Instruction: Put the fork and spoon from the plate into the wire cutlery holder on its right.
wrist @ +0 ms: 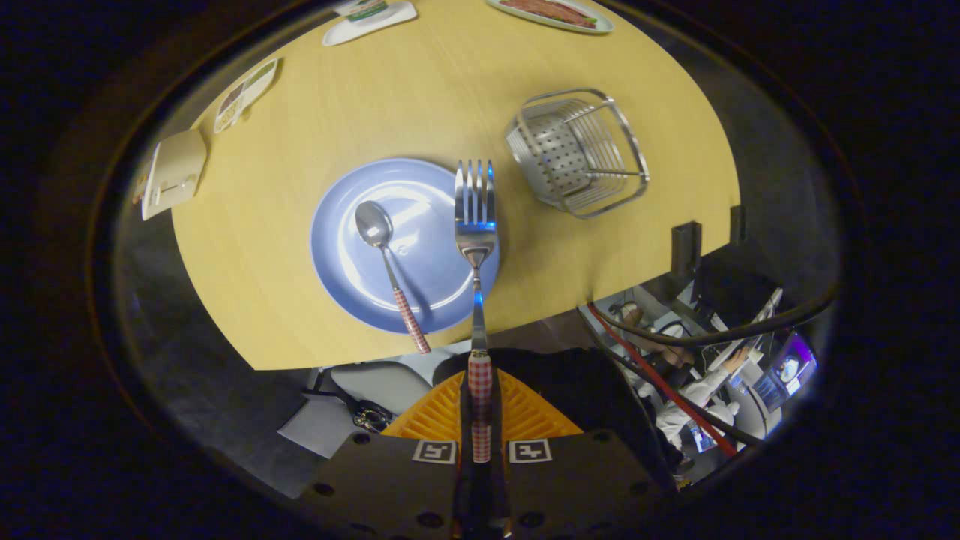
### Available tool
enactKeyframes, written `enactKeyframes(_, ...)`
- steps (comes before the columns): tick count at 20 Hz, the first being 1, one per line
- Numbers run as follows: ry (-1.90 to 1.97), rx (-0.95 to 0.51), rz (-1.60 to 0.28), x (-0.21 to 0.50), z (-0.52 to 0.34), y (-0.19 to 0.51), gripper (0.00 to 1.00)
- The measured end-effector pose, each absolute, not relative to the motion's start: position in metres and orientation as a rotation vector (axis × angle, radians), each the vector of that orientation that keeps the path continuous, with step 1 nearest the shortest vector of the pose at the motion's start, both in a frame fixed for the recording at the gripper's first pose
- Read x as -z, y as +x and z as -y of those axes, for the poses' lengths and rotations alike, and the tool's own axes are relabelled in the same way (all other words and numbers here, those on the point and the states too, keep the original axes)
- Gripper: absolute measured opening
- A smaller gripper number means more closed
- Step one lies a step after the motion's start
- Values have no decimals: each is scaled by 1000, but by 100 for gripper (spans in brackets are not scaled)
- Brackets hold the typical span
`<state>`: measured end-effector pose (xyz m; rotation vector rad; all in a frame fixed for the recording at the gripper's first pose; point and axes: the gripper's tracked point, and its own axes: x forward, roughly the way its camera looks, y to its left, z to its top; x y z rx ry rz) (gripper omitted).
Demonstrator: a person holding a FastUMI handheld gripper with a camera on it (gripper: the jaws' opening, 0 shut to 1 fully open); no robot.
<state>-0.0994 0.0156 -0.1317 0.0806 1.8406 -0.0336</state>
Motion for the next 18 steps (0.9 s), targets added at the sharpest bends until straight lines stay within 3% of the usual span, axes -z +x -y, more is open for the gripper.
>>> enactKeyframes(6,473,165,-2058,103,-8,-63,11)
enactKeyframes(12,1064,170,-2214,74,-21,-8,11)
enactKeyframes(18,1277,159,-2282,89,1,20,11)
